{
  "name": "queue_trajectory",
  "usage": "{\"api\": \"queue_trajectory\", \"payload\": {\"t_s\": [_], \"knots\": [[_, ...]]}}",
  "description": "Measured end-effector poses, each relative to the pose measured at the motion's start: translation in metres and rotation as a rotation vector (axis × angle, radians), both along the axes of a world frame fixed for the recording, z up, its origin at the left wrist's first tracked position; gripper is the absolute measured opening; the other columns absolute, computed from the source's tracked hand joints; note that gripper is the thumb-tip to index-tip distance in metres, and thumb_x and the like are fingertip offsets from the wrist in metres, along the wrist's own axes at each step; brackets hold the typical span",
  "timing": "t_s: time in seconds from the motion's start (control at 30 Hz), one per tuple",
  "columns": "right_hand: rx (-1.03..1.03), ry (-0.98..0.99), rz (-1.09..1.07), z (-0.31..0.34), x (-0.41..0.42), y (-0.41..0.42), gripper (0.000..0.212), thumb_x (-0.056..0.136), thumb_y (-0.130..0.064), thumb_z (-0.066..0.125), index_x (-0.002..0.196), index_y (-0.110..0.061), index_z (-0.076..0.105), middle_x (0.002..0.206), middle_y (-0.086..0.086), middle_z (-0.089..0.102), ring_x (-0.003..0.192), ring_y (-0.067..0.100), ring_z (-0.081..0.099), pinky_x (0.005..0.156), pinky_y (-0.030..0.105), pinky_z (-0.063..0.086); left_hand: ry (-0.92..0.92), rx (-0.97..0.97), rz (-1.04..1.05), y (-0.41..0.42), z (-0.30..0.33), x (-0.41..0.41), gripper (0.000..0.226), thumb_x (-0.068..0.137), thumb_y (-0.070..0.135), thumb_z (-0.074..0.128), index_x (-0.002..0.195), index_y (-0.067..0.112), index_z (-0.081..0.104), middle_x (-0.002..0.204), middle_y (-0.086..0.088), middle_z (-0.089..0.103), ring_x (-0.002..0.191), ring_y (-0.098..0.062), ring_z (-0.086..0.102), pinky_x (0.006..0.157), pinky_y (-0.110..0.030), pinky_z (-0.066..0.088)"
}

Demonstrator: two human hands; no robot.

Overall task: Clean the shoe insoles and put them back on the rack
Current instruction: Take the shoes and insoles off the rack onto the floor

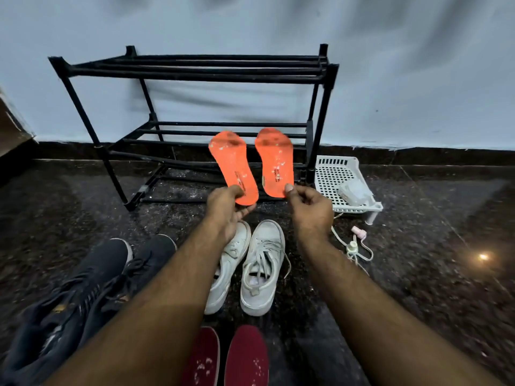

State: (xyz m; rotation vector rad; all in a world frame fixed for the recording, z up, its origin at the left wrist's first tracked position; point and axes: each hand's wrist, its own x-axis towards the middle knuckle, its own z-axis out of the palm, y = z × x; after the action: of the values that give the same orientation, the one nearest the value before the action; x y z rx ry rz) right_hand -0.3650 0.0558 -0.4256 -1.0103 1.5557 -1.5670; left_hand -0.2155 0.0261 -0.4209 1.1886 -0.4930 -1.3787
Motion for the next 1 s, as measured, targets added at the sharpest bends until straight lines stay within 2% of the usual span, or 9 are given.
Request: {"api": "queue_trajectory", "payload": {"t_s": [0.1,0.17,0.23,0.33,0.4,0.47,0.73,0.9,1.0], "knots": [[0.104,-0.331,-0.062,-0.002,-0.002,0.020,0.019,0.075,-0.021,0.086,0.083,-0.013,0.070,0.079,0.004,0.074,0.073,0.022,0.070,0.065,0.027,0.059,0.060,-0.020,-0.030,0.047,-0.003,-0.006,0.031,0.097,-0.009,0.047,0.122,0.011,0.046,0.121,-0.021,0.065,0.105,-0.036,0.068,0.066,-0.036,0.061],[0.208,-0.455,0.013,-0.001,-0.005,0.039,0.028,0.079,-0.013,0.083,0.094,-0.012,0.060,0.075,0.008,0.068,0.054,0.017,0.062,0.044,0.022,0.049,0.042,-0.016,-0.091,0.075,-0.007,-0.007,0.057,0.095,-0.014,0.046,0.134,0.027,0.038,0.123,-0.016,0.065,0.104,-0.038,0.069,0.075,-0.048,0.062],[0.329,-0.494,0.204,0.000,-0.007,0.065,0.027,0.088,-0.011,0.073,0.108,-0.012,0.055,0.069,0.007,0.066,0.043,0.009,0.055,0.037,0.018,0.039,-0.007,-0.004,-0.167,0.103,-0.010,-0.008,0.072,0.092,-0.015,0.044,0.139,0.038,0.036,0.124,-0.009,0.065,0.095,-0.036,0.073,0.076,-0.053,0.061],[0.419,-0.381,0.420,0.002,-0.014,0.112,0.020,0.097,-0.013,0.056,0.114,-0.020,0.063,0.065,-0.003,0.064,0.048,0.005,0.051,0.045,0.018,0.040,-0.090,-0.001,-0.193,0.144,-0.013,-0.007,0.081,0.088,-0.016,0.041,0.141,0.045,0.038,0.133,0.001,0.059,0.093,-0.029,0.074,0.065,-0.047,0.061],[0.396,-0.394,0.409,-0.003,-0.023,0.140,0.028,0.097,-0.008,0.049,0.115,-0.025,0.063,0.063,-0.005,0.061,0.048,0.006,0.046,0.047,0.020,0.039,-0.119,0.010,-0.201,0.171,-0.014,-0.011,0.081,0.087,-0.017,0.041,0.137,0.046,0.039,0.134,0.005,0.056,0.097,-0.030,0.072,0.062,-0.047,0.062],[0.392,-0.393,0.370,-0.008,-0.035,0.167,0.034,0.096,-0.006,0.046,0.117,-0.027,0.061,0.065,-0.005,0.059,0.048,0.006,0.043,0.048,0.021,0.038,-0.144,0.039,-0.244,0.198,-0.016,-0.017,0.081,0.086,-0.018,0.041,0.135,0.046,0.037,0.129,0.007,0.058,0.091,-0.031,0.073,0.060,-0.047,0.061],[0.421,-0.146,0.323,-0.027,-0.095,0.269,0.034,0.095,0.001,0.046,0.118,-0.020,0.059,0.068,-0.003,0.064,0.047,0.009,0.040,0.046,0.021,0.033,-0.133,0.116,-0.405,0.277,-0.042,-0.066,0.080,0.084,-0.018,0.043,0.132,0.046,0.036,0.134,0.000,0.057,0.102,-0.038,0.068,0.061,-0.050,0.060],[0.514,0.000,0.261,-0.032,-0.113,0.301,0.029,0.091,0.009,0.045,0.109,-0.009,0.058,0.059,-0.001,0.053,0.031,0.001,0.037,0.031,0.014,0.027,-0.150,0.222,-0.494,0.311,-0.071,-0.086,0.081,0.085,-0.016,0.040,0.137,0.044,0.029,0.130,-0.012,0.062,0.087,-0.042,0.074,0.060,-0.048,0.059],[0.592,0.213,0.277,-0.042,-0.112,0.301,0.027,0.087,0.002,0.049,0.107,-0.013,0.060,0.064,-0.002,0.054,0.041,0.004,0.046,0.035,0.016,0.033,-0.179,0.292,-0.511,0.327,-0.085,-0.084,0.077,0.086,-0.017,0.040,0.134,0.043,0.030,0.124,-0.014,0.065,0.085,-0.042,0.074,0.064,-0.051,0.061]]}}
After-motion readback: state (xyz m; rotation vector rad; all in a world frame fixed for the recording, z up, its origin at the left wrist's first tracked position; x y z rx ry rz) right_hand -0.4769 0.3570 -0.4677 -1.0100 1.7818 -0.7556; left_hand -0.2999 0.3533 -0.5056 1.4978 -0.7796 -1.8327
